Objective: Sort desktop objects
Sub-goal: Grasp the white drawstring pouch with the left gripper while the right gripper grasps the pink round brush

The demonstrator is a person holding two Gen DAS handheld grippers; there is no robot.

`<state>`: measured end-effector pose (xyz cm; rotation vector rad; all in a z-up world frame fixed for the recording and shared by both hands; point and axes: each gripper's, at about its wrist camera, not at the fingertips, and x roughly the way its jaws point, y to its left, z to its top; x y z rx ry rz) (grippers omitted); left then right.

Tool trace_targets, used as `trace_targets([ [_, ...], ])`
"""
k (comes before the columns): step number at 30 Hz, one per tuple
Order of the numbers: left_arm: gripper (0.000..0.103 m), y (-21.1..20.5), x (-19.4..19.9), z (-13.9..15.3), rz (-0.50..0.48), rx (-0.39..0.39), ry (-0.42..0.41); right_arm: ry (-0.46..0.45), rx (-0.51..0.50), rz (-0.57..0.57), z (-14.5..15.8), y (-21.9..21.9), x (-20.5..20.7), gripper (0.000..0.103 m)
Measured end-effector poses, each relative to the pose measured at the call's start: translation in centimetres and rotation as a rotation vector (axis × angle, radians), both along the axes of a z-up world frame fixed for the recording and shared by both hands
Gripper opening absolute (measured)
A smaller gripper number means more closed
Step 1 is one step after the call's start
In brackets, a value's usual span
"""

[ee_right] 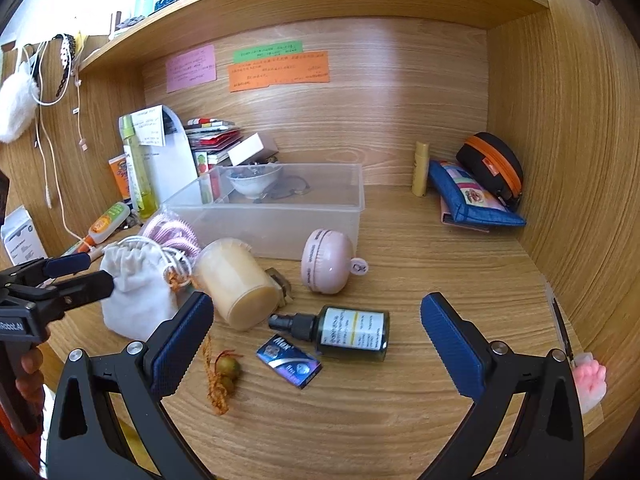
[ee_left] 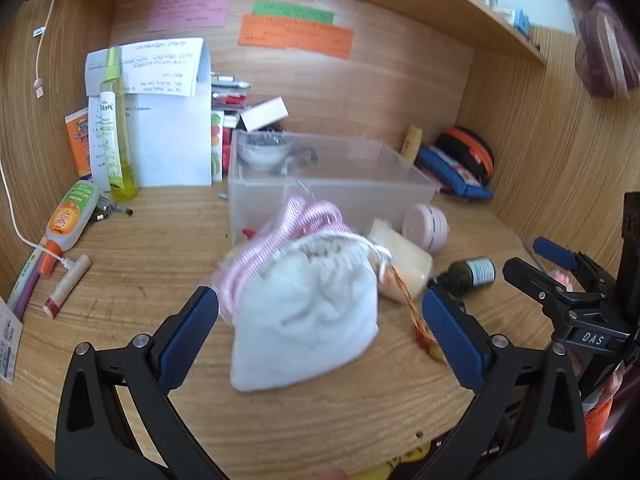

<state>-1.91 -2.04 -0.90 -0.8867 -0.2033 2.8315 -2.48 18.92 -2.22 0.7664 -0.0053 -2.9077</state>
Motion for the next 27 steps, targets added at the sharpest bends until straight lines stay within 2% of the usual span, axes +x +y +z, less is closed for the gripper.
trace_targets([
  [4, 0.103, -1.6, -1.4, 0.7, -0.018, 0.041, -0.012, -0.007, 0.040, 0.006, 0.3, 0.1, -1.2, 0.103],
  [9, 0.103, -2.5, -3.6, 0.6, -0.050, 0.016, -0.117, -0.025, 0.087, 0.004, 0.3, 0.3, -3.0, 0.103],
  [13, 0.103, -2.2, -2.8, -0.1, -0.033, -0.055, -0.113, -0.069, 0.082, 0.021, 0.0, 0.8, -5.1, 0.103],
  [14, 0.103, -1.9, -2.4, -0.4, -0.019, -0.088, -0.114, -0.090, 0.079, 0.029, -0.2, 0.9, -5.8, 0.103],
  [16, 0.103, -1.9, -2.3, -1.1, -0.012, -0.105, -0.133, -0.143, 0.070, 0.049, -0.6, 1.0, -7.4, 0.103],
  [20, 0.103, -1.9, -2.8, -3.6, 0.016, -0.097, -0.228, -0.215, 0.067, 0.082, -1.5, 0.7, -9.9, 0.103],
  [23, 0.103, -1.9, -3.2, -4.8, 0.018, -0.059, -0.277, -0.265, 0.099, 0.105, -2.2, -0.1, -11.5, 0.102],
  [27, 0.103, -1.0, -3.7, -4.8, 0.008, -0.068, -0.283, -0.283, 0.180, 0.140, -2.7, -1.4, -12.5, 0.102],
])
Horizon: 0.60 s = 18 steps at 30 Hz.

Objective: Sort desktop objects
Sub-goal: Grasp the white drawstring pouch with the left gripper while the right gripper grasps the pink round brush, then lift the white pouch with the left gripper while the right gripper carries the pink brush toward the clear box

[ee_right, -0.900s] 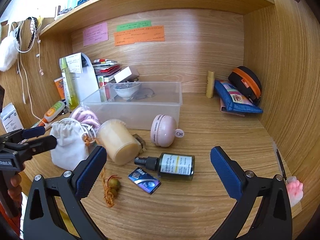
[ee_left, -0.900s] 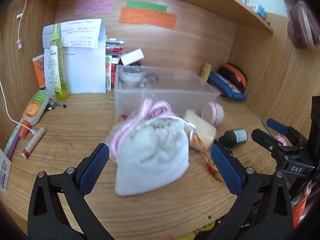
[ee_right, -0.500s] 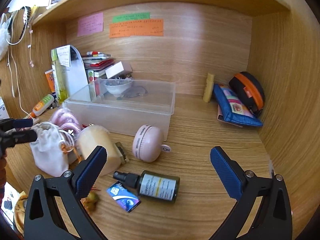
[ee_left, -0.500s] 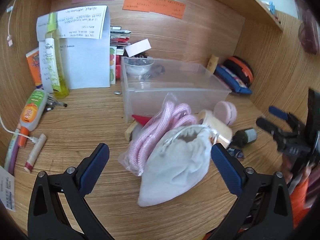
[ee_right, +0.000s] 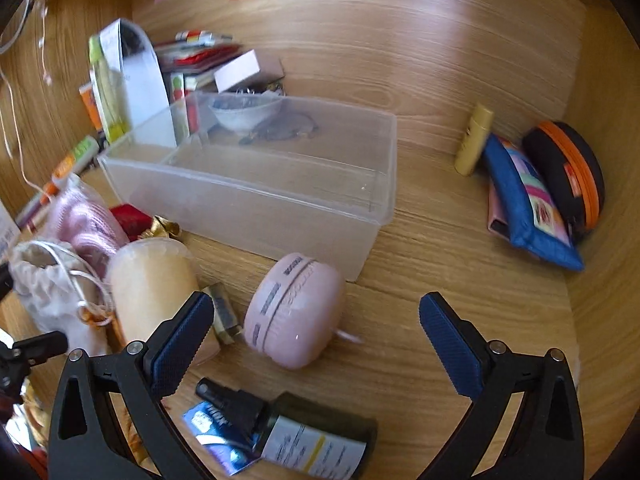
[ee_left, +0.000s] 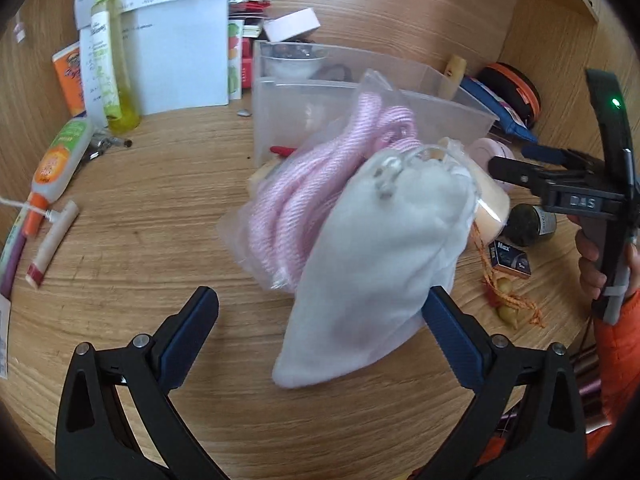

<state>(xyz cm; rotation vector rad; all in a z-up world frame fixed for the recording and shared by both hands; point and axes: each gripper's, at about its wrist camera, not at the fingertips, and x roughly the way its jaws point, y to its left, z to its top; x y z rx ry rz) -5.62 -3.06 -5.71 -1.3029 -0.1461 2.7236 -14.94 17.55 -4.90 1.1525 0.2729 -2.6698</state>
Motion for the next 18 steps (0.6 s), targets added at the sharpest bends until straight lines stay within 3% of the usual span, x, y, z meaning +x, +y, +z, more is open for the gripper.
trace_targets([
  [4, 0.103, 1.6, -0.8, -0.8, -0.056, 0.001, -0.051, -0.043, 0.003, 0.037, -0.5, -0.3, -1.0, 0.099],
  [7, 0.103, 3.0, -1.2, -1.1, -0.057, -0.077, -0.047, -0.057, 0.011, 0.042, -0.8, -0.1, -1.5, 0.092],
  [11, 0.103, 3.3, -1.7, -1.0, -0.041, -0.032, -0.052, -0.092, -0.014, 0.051, -1.5, 0.4, -2.3, 0.088],
  [16, 0.103, 2.6, -1.9, -1.2, 0.026, -0.031, -0.039, -0.107, -0.025, 0.051, -1.6, 0.7, -2.5, 0.060],
  [18, 0.101, 3.3, -2.3, -1.3, 0.039, -0.037, -0.021, -0.114, -0.031, 0.053, -1.9, 0.6, -2.6, 0.060],
])
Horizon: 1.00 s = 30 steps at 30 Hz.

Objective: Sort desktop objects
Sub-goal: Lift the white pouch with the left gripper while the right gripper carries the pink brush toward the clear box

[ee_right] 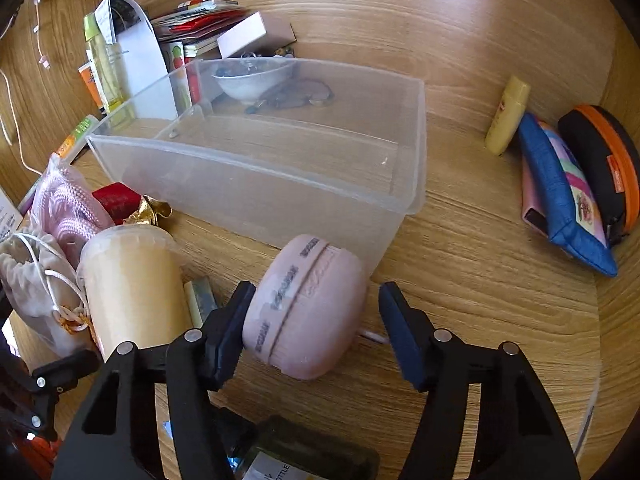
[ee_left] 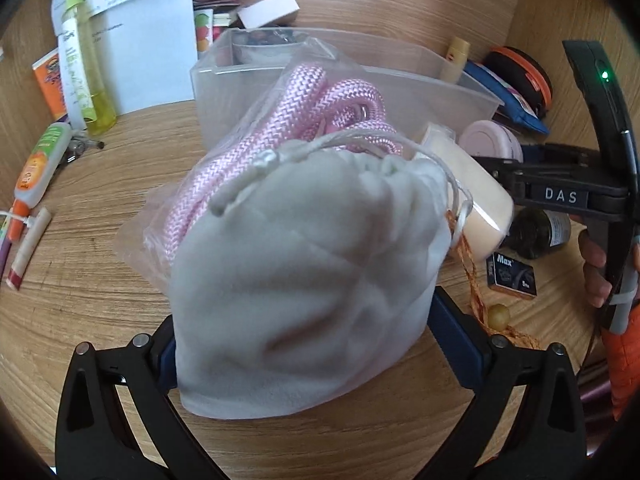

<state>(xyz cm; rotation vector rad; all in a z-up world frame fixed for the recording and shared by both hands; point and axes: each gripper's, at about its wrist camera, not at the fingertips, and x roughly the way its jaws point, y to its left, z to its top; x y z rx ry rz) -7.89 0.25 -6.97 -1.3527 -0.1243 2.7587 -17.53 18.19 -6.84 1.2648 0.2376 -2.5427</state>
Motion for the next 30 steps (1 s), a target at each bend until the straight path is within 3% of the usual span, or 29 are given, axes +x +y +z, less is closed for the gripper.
trace_targets([
  [3, 0.087, 0.8, 0.5, -0.2, 0.021, -0.077, 0.035, 0.035, 0.014, 0.001, 0.1, -0.1, 0.5, 0.058],
  [5, 0.080, 1.0, 0.9, -0.1, 0.022, -0.075, 0.047, 0.062, 0.016, 0.005, 0.5, -0.2, 0.8, 0.052],
  [7, 0.066, 1.0, 1.2, 0.1, 0.013, -0.071, 0.055, 0.067, 0.013, 0.015, 0.9, -0.4, 1.1, 0.052],
  [16, 0.043, 0.7, 2.9, 1.2, 0.020, -0.062, 0.082, 0.111, 0.002, 0.010, 2.2, 0.2, 3.2, 0.052],
  [30, 0.038, -0.1, 6.0, 6.6, -0.001, -0.076, 0.220, 0.222, -0.040, 0.016, 6.1, 0.1, 6.0, 0.052],
])
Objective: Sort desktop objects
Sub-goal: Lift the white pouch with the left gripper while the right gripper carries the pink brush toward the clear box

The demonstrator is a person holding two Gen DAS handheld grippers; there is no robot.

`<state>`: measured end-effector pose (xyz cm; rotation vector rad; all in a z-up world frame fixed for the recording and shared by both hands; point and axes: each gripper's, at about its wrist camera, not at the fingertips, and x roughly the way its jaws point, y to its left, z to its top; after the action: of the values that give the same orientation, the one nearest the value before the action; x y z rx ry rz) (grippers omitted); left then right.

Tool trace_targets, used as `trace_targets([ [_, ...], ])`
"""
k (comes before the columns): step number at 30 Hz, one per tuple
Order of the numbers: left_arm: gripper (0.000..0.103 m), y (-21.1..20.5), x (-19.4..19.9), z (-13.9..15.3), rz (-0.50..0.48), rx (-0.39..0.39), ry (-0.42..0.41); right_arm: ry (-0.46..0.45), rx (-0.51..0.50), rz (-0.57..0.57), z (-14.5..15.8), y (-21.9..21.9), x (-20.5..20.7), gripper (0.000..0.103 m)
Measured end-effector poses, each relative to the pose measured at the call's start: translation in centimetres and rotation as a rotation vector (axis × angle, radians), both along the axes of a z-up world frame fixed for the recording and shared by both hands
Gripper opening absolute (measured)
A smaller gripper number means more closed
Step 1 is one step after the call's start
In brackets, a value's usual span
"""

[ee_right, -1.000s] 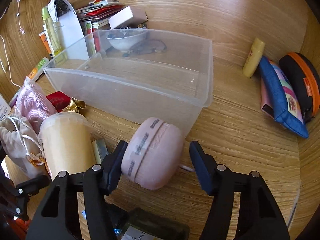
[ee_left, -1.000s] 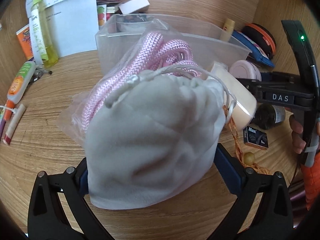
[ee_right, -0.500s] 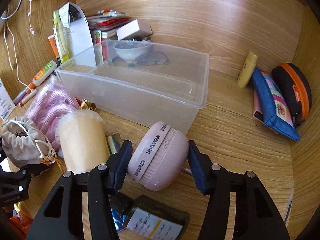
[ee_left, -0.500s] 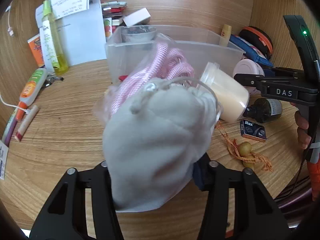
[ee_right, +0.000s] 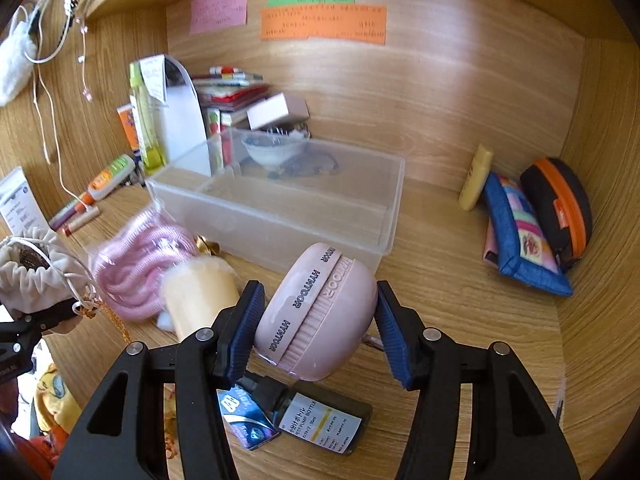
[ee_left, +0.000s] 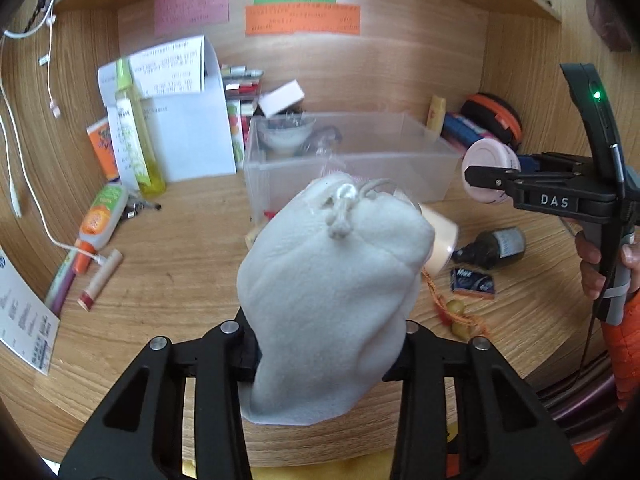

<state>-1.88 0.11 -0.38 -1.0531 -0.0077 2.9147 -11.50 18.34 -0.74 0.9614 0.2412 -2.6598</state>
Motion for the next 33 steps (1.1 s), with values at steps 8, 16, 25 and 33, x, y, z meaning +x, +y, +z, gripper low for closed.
trace_targets([
  [8, 0.038, -1.5, -1.2, 3.5, -0.024, 0.031, 0.056, 0.068, -0.055, -0.011, 3.1, 0.5, 0.6, 0.052],
  [16, 0.038, -3.4, -4.3, 6.1, -0.058, 0.066, 0.068, 0.099, -0.062, -0.015, 4.3, -0.1, -0.5, 0.052],
  [25, 0.038, -4.3, -8.2, 7.9, -0.113, 0.117, 0.071, 0.092, -0.093, -0.021, 5.0, -0.9, -3.4, 0.052],
  [33, 0.038, -4.3, -13.2, 7.1, -0.165, 0.178, 0.029, 0.072, -0.089, -0.020, 4.8, -2.3, -6.1, 0.052],
])
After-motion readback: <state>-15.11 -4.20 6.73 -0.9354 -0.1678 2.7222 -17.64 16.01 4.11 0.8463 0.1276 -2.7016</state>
